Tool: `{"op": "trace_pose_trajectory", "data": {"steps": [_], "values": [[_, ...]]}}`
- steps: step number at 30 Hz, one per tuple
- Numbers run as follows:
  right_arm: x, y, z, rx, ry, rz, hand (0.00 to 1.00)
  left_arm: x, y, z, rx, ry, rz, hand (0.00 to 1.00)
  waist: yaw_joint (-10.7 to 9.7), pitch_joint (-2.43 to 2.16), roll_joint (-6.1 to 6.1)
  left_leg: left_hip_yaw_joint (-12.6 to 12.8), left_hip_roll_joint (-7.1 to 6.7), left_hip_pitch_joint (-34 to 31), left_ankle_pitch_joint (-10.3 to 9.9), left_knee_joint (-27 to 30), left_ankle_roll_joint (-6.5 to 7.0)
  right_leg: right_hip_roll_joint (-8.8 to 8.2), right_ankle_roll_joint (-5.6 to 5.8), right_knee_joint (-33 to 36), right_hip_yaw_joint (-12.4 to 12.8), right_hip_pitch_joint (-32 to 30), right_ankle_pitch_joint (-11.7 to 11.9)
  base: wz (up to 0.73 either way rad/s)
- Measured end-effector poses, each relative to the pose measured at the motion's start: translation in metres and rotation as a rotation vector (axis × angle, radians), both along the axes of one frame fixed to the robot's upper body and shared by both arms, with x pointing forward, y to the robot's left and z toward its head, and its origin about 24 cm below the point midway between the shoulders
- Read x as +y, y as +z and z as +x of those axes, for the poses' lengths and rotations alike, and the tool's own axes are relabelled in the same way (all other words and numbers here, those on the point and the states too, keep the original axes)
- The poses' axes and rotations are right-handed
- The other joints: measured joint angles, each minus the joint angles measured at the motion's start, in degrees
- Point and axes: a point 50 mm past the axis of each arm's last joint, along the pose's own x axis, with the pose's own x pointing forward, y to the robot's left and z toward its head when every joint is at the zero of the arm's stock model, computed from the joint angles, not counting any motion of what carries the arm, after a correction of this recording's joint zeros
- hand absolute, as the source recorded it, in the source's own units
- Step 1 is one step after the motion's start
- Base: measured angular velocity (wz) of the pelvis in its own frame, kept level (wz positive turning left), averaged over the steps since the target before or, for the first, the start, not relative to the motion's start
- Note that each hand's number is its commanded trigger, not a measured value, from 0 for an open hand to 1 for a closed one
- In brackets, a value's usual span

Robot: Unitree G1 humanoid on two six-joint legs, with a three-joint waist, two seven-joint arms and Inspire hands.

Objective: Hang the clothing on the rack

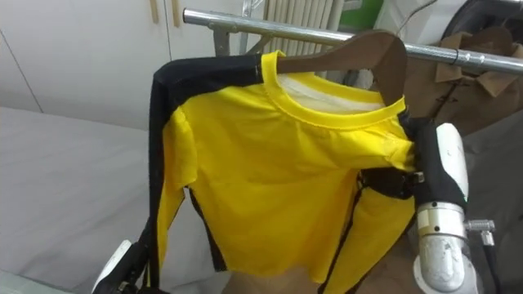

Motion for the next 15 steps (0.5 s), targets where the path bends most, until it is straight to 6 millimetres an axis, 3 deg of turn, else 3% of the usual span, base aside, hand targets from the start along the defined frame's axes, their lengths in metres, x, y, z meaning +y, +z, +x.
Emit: {"op": "trace_pose_trajectory", "data": {"steps": [5,11,15], "values": [[-0.012,0.004,0.016,0.060,0.006,-0.047,1.00,0.006,0.006,0.002,-0.022,0.006,0.006,0.00,0.19,-0.11,-0.29,-0.73,0.09,-0.53,0.03,0.23,-0.03,-0.09,-0.12,-0.01,-0.63,-0.22,0.04,0.06],[-0.029,-0.011,0.018,0.214,-0.002,-0.112,1.00,0.009,0.007,0.002,-0.018,-0.001,0.007,0.00,0.83,-0.18,-0.81,-0.99,0.10,-0.55,0.03,0.21,-0.03,-0.16,-0.18,0.19,-0.76,-0.18,-0.01,0.01],[-0.041,-0.009,0.024,0.280,-0.022,-0.130,1.00,0.009,0.008,0.002,-0.014,-0.015,0.008,0.00,1.13,-0.21,-1.63,-1.56,-0.03,-0.70,0.08,0.25,-0.09,-0.43,-0.18,0.20,-1.18,-0.14,-0.01,0.07]]}}
